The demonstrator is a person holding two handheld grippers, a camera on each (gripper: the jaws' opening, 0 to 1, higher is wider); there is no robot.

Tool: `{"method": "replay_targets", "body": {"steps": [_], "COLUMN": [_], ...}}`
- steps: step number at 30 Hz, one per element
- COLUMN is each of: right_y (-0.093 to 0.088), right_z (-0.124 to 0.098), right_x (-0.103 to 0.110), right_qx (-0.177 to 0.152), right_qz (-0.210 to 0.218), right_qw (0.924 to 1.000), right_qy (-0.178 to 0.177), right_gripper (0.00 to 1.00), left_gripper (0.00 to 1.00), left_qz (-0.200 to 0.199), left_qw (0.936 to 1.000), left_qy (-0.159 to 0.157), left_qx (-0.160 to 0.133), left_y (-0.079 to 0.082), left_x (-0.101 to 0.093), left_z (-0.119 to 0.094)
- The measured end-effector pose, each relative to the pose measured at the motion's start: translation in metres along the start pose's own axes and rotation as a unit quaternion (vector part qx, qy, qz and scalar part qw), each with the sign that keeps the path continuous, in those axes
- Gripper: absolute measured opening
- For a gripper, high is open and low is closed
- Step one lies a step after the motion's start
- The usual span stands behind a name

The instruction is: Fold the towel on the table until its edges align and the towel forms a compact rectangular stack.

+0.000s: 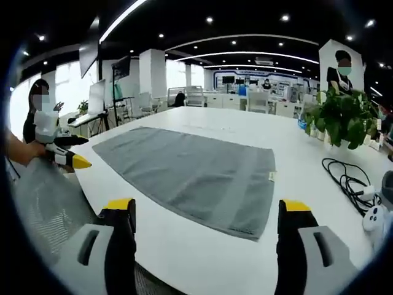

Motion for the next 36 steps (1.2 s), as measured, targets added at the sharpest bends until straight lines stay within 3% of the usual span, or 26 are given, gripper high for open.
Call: {"method": "replay_targets", "body": {"steps": [19,36], "right_y": [0.0032,-0.0001], "right_z": [-0.0006,0.0008], "right_x": [-0.0002,0.0022], "right_qx": [-0.010,0.005], "right_qz": [0.010,0.018], "right_qw": [0.9999,0.9997], "right_qy": [0.006,0.013], "right_gripper": [0.96,0.92], "left_gripper": [0.99,0.98], "left_qz": [0.008,0.013], "left_qw": [0.9999,0.9997], "left_qy": [-0.013,-0.019], "left_qx": [-0.007,-0.003], "left_y": [0.0017,0.0002], "left_x": [0.0002,0.0010], "left_z": [0.0011,0.0045]}}
Point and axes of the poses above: the point that each gripper's makers call its tool centre point, and the gripper's own axes: z roughly forward along the fingers, x roughly to its left, y roughly out of its top, the point moved 5 cm from there along -z, roughly backward along the fingers, and after that the axes turned 14 degrees about x, right-handed, at the moved point
